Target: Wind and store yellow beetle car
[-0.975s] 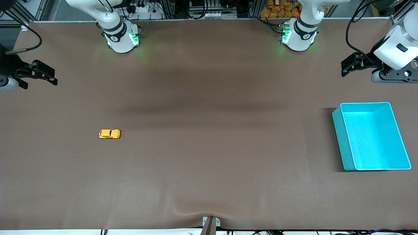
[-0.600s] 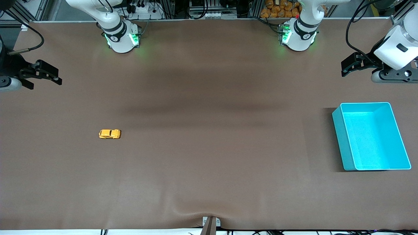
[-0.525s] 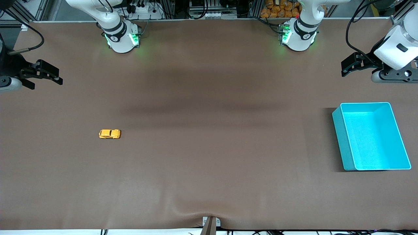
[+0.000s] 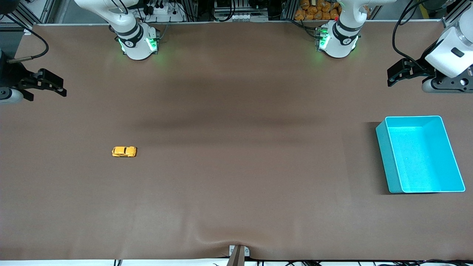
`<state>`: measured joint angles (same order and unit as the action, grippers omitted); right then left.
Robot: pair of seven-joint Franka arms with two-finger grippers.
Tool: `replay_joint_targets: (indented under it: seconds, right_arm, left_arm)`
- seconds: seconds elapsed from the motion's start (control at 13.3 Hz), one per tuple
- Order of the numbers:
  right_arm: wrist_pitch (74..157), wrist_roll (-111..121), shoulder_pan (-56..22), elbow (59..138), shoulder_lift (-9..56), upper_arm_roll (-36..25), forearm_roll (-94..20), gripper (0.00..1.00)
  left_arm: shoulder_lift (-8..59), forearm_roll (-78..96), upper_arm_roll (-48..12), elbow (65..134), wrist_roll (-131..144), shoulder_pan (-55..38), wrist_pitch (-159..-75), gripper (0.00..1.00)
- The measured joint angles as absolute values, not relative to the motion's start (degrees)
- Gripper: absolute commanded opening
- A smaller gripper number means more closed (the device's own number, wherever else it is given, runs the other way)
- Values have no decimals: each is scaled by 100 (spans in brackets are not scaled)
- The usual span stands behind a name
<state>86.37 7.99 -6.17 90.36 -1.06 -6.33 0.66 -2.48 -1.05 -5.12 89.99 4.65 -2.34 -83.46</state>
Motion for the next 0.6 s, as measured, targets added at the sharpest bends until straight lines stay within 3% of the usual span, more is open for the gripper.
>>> replay_joint_targets:
  seconds: [0.6]
  right_arm:
    - [8692, 846, -624, 9051, -106, -645, -146, 100]
  left_arm:
    - [-248, -105, -509, 8998, 465, -163, -8346, 100]
